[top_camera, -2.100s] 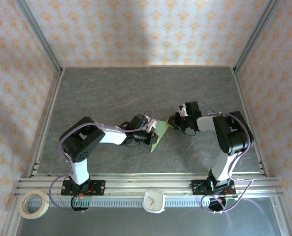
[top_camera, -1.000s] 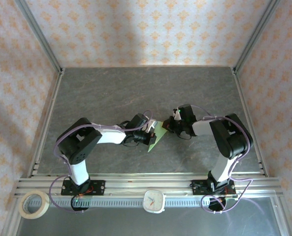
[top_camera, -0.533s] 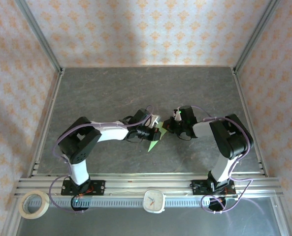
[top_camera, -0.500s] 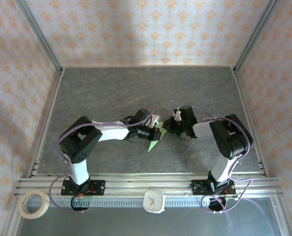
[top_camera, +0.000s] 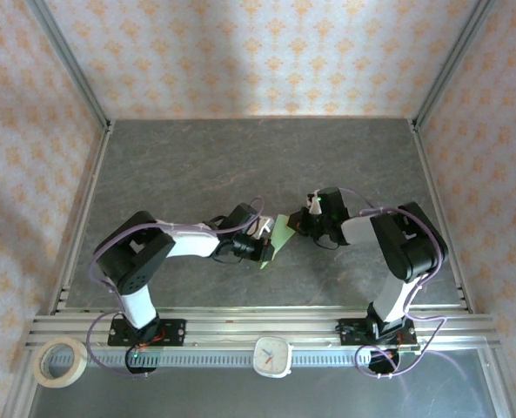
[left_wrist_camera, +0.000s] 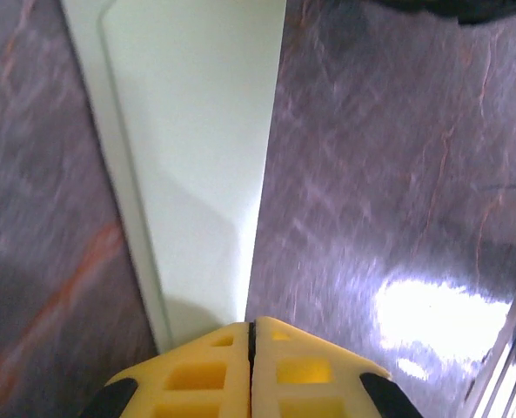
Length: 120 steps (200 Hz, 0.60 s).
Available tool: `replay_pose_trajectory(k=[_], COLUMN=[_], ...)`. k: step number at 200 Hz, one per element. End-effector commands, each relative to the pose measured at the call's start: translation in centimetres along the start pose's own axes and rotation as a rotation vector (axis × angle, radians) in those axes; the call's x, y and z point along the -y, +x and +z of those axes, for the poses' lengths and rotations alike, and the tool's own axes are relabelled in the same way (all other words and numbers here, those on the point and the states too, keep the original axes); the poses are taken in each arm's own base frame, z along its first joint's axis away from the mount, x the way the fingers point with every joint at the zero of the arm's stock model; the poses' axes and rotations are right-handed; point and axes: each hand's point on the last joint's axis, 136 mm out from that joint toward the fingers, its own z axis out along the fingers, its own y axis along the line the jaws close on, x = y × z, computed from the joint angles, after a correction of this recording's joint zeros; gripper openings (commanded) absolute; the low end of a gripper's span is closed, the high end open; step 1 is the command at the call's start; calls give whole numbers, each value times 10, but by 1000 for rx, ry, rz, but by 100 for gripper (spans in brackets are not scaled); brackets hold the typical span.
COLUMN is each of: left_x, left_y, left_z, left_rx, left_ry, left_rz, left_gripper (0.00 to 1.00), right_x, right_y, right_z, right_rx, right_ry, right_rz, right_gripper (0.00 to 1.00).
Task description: Fold a paper plane with a square sheet of paper (pick it up from the middle)
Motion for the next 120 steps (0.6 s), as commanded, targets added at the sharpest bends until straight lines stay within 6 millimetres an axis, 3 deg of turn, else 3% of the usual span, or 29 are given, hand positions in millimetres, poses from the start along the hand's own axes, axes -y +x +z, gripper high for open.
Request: replay_pose_trajectory(k=[1, 16, 30, 43, 70, 120], left_x=[5, 4, -5, -14, -27, -18], left_y=[-1, -16, -33, -49, -77, -96], left_z=[-16, -27, -36, -42, -40, -17], left_rx=[40, 110, 170, 212, 249, 193], left_ry=[-24, -30, -52, -57, -38, 62], left_rz=[34, 18, -32, -74, -167, -147], left_gripper=[8, 7, 7, 9, 14, 20], right_x=[19, -8, -31, -40, -22, -1], right_y=[6, -5, -16, -23, -18, 19], right_z=[-5, -14, -27, -40, -55, -58], right_rx=[-24, 8, 61, 116, 167, 103], right_ry=[83, 7, -40, -43, 44, 37], right_rz=[24, -6, -35, -46, -15, 73], right_gripper=[0, 0, 8, 16, 29, 32])
